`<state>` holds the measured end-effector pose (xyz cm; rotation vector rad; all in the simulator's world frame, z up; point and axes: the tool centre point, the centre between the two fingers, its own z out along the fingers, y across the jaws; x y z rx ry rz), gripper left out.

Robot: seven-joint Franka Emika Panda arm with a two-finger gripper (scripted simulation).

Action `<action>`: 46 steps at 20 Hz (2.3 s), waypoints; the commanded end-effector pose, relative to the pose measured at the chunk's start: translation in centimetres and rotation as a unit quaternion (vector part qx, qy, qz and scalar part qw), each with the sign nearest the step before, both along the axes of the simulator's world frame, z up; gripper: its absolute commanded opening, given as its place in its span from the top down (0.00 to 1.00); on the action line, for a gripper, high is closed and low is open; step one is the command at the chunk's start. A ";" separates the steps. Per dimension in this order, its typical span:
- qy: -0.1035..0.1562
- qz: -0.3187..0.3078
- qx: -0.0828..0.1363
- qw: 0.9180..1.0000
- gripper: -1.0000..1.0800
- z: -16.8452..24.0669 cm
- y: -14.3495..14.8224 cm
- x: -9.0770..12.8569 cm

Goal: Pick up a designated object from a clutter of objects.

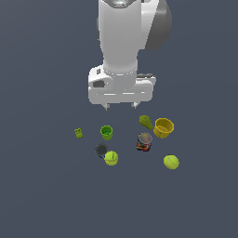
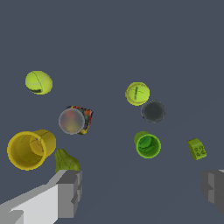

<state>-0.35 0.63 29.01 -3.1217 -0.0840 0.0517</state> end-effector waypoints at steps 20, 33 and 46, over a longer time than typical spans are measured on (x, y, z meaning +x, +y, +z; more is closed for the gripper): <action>-0.007 0.105 -0.012 0.994 0.04 -13.1 -14.9 -1.1; -0.015 0.176 -0.007 0.984 0.04 -21.0 -22.6 -5.3; -0.018 0.192 -0.005 0.981 0.04 -22.8 -24.0 -6.6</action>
